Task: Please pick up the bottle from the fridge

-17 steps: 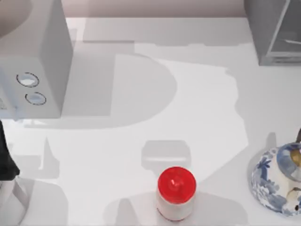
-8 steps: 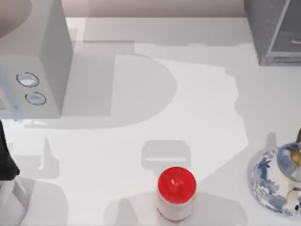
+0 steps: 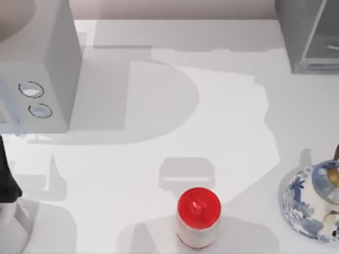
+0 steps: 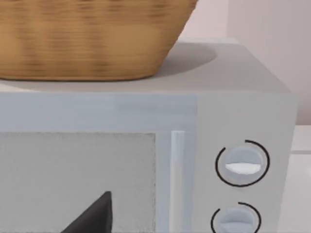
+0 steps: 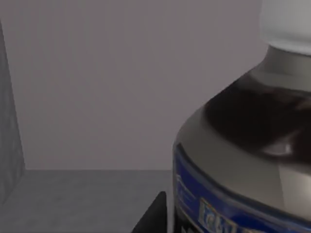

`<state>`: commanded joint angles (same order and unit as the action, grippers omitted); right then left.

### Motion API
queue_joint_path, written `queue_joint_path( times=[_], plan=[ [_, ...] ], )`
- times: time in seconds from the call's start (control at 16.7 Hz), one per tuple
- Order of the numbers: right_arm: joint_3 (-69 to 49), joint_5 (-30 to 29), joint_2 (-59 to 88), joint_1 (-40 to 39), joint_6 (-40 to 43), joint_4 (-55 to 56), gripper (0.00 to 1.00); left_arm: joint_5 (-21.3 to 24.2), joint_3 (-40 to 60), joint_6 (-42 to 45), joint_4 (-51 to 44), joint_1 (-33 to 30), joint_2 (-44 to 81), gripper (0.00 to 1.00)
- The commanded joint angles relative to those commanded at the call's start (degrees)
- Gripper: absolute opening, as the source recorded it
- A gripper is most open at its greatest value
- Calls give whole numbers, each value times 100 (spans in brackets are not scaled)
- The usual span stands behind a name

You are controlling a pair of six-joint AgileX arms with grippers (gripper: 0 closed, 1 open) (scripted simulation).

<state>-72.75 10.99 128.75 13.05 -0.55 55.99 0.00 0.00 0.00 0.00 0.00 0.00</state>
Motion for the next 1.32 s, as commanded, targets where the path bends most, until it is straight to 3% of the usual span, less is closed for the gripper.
queue_joint_path(
  times=[0.96, 1.32],
  plan=[
    [-221, 16, -661, 19, -23, -902, 0, 0, 0, 0, 0, 0, 0, 100],
    [1041, 157, -1485, 193, -18, -469, 0, 0, 0, 0, 0, 0, 0, 100]
  ],
)
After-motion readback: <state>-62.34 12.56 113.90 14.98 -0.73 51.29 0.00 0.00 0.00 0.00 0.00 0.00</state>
